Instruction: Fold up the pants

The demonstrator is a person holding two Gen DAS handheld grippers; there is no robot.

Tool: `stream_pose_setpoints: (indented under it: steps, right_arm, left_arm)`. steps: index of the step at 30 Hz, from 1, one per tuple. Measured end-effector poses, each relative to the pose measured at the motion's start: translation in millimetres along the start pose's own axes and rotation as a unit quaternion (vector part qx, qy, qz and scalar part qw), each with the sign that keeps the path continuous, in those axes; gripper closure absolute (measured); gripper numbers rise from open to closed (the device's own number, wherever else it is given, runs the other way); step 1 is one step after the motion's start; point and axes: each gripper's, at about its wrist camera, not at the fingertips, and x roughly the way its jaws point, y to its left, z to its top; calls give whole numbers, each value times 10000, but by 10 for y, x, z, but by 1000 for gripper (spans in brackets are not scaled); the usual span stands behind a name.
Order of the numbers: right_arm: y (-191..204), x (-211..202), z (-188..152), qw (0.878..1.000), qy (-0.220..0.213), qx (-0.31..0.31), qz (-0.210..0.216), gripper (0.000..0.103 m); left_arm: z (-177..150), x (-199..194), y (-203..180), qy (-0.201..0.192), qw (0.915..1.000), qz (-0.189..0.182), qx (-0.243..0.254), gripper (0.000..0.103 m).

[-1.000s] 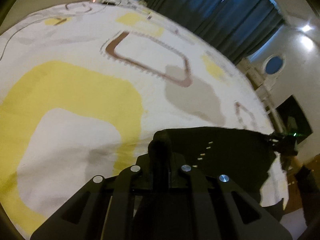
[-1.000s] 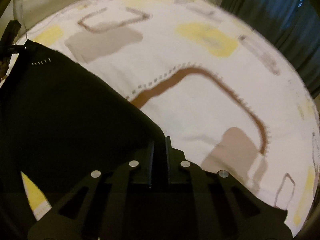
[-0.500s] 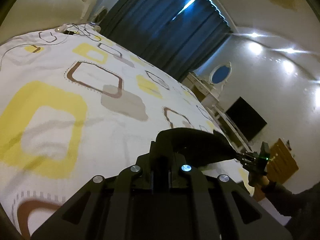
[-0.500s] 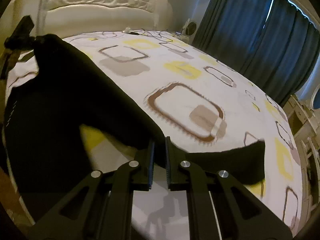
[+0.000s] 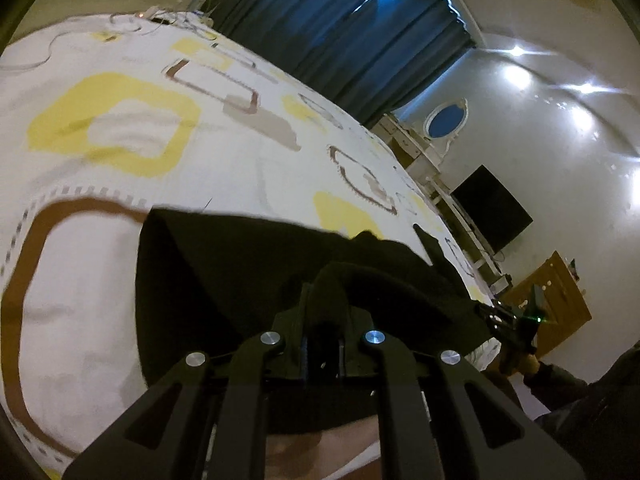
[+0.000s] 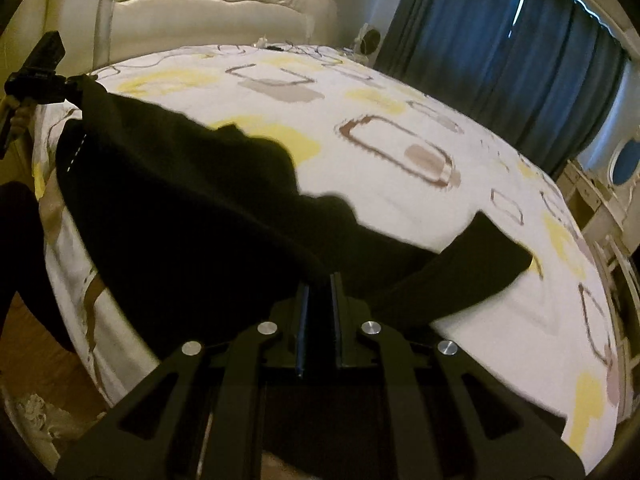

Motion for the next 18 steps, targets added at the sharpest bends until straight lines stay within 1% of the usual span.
stream_pose_setpoints:
  steps: [5, 9, 14, 16, 18]
  right_arm:
    - [157, 8, -150, 10000, 87, -10, -32, 93]
    - [202, 7, -253, 9999, 131, 52, -5, 93]
    - [272, -7, -322, 9999, 139, -2, -36, 93]
    - [293, -7, -338, 9998, 150, -113, -85, 93]
    - [316, -6, -370, 9996, 174, -177, -96, 92]
  left_arm:
    - [-137, -48, 82, 76, 9999, 23, -84, 91]
    - [-229, -55, 121, 223, 9996, 162, -50, 88]
    - [-352, -88, 169, 301, 9990, 330, -81, 86]
    - [-395, -103, 175, 327, 9987, 382, -87, 86]
    - [-417, -109, 184, 371, 9980, 497, -73, 83]
